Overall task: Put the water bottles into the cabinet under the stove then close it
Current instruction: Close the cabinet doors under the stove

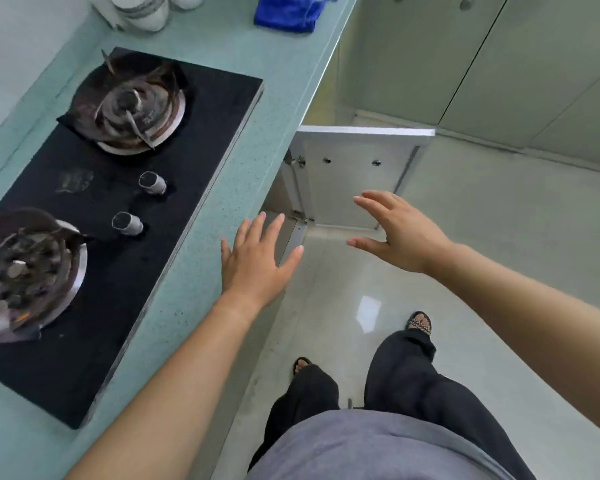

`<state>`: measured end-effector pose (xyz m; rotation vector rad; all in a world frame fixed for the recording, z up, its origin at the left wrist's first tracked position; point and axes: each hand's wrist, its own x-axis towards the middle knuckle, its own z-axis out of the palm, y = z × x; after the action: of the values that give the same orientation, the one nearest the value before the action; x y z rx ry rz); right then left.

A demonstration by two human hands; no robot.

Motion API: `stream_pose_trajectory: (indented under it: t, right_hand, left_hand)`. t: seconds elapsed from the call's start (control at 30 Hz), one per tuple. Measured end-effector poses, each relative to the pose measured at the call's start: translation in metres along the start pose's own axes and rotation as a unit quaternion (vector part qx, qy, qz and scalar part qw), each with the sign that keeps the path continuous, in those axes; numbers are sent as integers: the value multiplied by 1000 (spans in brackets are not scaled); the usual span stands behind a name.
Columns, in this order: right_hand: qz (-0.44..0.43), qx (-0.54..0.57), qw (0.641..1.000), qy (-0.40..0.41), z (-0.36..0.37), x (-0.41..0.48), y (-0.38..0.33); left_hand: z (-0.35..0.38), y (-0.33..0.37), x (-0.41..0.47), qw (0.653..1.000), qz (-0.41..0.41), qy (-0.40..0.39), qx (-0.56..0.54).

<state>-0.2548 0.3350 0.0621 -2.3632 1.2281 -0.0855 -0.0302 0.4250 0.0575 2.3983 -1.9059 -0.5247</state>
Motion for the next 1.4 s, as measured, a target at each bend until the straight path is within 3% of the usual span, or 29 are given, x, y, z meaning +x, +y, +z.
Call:
stream_pose_trajectory:
  t: [0.37, 0.53, 0.8, 1.13, 1.4]
  right_hand:
    - [33, -27, 997, 58, -133, -18, 193]
    - [31, -31, 998, 53, -169, -4, 247]
    - [-34, -43, 998, 27, -202, 107, 275]
    - [-173, -67, 982, -38, -231, 272, 242]
    - [-371, -93, 904, -191, -186, 377, 192]
  left_hand:
    - [11, 208, 99, 999, 16, 37, -26]
    - [11, 262, 135, 998, 4, 40, -47]
    - [-4, 254, 225, 994, -54, 81, -55]
    - [-49, 205, 303, 973, -186, 118, -68]
    - [-39, 187, 316, 907, -349, 193, -134]
